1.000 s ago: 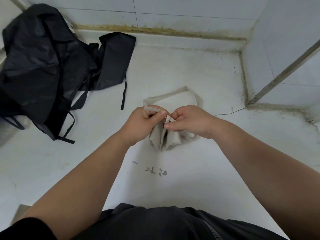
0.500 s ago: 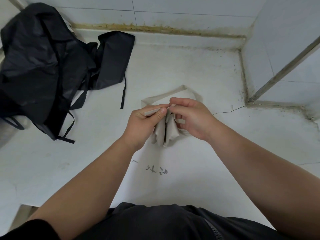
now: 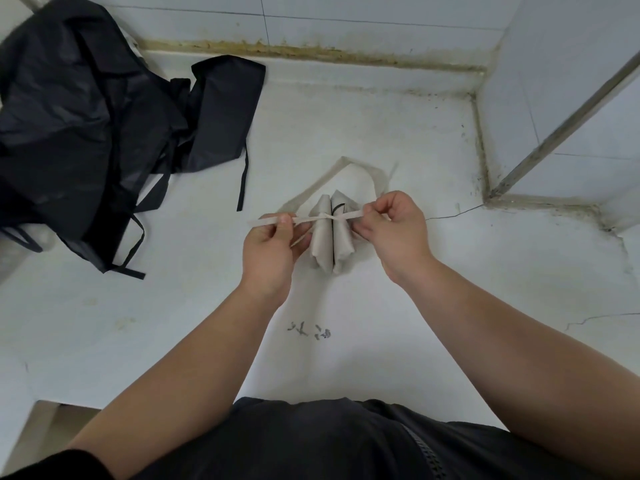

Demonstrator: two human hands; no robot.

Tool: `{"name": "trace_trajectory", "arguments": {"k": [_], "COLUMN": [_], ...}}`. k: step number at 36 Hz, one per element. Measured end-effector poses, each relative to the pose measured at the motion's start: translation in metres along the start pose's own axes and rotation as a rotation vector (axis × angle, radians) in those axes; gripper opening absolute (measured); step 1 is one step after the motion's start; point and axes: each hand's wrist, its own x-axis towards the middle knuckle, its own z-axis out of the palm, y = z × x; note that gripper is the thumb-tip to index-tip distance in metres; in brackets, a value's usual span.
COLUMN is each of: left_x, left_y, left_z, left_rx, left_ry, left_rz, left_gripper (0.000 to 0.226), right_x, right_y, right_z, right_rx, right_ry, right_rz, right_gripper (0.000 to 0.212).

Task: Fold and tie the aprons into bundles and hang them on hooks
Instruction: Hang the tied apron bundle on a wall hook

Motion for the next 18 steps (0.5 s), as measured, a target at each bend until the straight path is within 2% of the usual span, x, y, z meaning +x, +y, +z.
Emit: {"name": "trace_trajectory", "arguments": {"k": [8, 11, 15, 18], "left_x": [0.001, 0.003, 0.006, 0.008], "left_y": [0.006, 0.012, 0.023, 0.016], "left_z": [0.007, 0.012, 0.025, 0.024], "left_rx": [-0.171, -0.197, -0.032, 0.185], "left_ry": [0.146, 0.133, 0.009, -0.066], "left_rz": [-0.007, -0.034, -0.003, 0.054], "left_gripper": [0.025, 0.026, 0.025, 0.016], "right_x": [0.003, 0.003, 0.011, 0.014], "right_y": [0.008, 0.004, -0.005, -0.008], "right_z": [0.000, 0.003, 0.004, 0.005], "right_rx": [-0.144, -0.230, -0.176, -0.159], "right_ry": [0.126, 0.116, 0.061, -0.020], "right_rz": [-0.044, -0.091, -0.027, 0.044], "right_gripper": [0.034, 0.032, 0.017, 0.030]}}
